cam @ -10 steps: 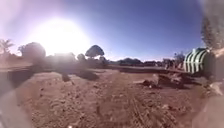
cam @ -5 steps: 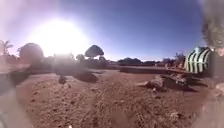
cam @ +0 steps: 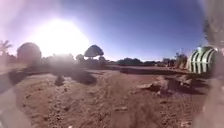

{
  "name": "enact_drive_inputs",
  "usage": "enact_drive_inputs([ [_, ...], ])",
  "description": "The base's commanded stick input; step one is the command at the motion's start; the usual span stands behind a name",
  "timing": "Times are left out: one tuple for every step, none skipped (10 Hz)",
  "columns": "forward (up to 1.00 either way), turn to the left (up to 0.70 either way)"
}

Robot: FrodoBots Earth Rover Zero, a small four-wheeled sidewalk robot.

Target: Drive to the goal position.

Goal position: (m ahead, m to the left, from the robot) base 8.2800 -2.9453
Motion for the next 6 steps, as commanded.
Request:
enact_drive_inputs([
  [0.5, 0.0],
  [0.5, 0.0],
  [0.5, 0.0],
  [0.5, 0.0],
  [0.5, 0.0],
  [0.5, 0.0],
])
